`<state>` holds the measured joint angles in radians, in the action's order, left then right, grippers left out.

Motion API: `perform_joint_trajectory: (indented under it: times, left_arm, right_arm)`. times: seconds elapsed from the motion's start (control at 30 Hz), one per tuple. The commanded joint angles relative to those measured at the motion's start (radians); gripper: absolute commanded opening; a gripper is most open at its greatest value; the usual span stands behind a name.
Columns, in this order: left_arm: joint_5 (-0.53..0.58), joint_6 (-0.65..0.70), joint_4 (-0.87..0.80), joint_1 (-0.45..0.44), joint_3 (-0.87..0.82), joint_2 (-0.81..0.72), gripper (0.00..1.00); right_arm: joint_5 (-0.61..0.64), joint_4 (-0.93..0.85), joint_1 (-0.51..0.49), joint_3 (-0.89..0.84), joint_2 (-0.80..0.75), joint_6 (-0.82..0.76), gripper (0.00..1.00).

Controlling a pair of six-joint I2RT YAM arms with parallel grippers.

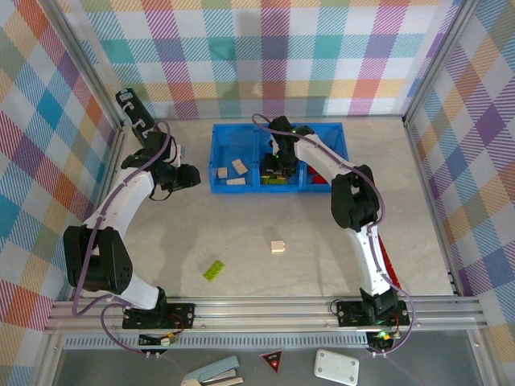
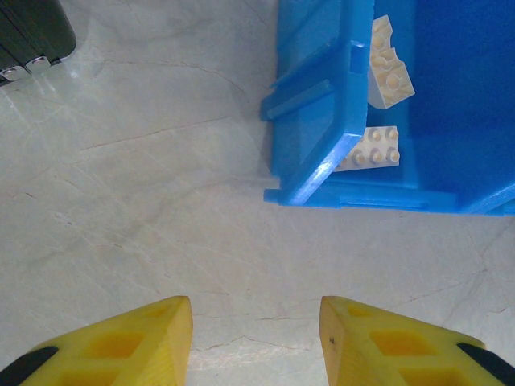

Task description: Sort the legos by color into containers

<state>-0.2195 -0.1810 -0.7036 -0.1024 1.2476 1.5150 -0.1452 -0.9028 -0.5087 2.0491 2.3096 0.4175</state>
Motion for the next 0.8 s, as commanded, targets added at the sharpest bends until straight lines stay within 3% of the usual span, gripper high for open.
perform_joint_trajectory:
  times: [0.0,0.43,0.77]
  left_arm:
    - [0.020,0.020,-0.021,-0.022,-0.001,0.004,0.46]
    - [0.054,-0.058,-0.127,-0.181,-0.015,-0.012,0.46]
    - [0.179,-0.196,-0.136,-0.398,-0.193,-0.102,0.47]
  right_arm:
    - [-0.026,0.004,0.006,-0.041,-0.096,0.014,0.46]
    - [-0.049,0.079,0.003,-0.332,-0.369,0.013,0.45]
    - [-0.058,0.150,0.004,-0.528,-0.532,0.030,0.46]
